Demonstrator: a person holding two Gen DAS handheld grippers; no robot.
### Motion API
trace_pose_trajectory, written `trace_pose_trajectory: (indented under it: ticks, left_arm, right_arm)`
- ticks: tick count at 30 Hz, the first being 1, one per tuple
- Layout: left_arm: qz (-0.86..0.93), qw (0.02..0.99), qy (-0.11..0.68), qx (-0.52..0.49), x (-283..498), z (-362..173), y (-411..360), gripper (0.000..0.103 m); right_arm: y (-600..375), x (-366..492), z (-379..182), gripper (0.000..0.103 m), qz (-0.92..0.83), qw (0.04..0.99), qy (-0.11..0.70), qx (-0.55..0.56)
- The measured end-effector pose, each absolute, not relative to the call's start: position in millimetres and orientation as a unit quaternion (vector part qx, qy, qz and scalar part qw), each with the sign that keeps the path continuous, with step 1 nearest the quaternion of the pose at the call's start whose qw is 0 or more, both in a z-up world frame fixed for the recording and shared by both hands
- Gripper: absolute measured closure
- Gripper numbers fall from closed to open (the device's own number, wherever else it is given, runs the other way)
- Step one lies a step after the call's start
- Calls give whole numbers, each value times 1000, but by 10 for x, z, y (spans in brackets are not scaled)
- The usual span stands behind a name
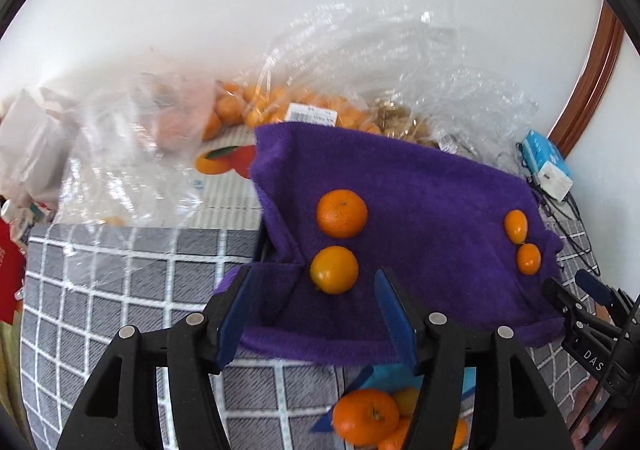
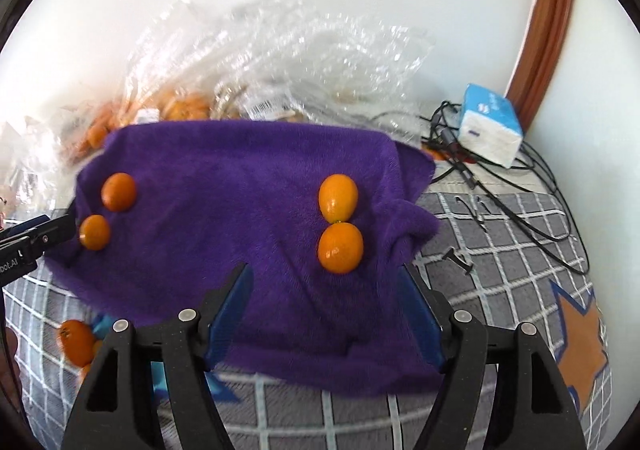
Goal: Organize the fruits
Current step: 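Open both grippers to set the mandarins beside the oranges on the towel, then withdraw both grippers from the towel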
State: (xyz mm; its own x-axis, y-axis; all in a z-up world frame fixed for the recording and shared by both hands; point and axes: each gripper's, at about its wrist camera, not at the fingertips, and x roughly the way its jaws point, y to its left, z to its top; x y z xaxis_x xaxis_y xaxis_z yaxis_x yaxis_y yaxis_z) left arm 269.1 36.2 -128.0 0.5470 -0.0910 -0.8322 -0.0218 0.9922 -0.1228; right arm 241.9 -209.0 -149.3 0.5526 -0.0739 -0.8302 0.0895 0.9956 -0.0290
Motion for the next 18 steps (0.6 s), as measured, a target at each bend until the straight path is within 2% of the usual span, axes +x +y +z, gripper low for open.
trace_pose_trajectory:
  ticks: [8,18]
  left_arm:
    - [-15,894,440,-85,2016,-1019,576,44]
    - [6,897,437,-66,1443,-1091,720,44]
  right_arm:
    - [-1938,1871,-1182,30,-54,898,437,-8]
    - [-1821,1456,-1138,31,-28,895,445,15]
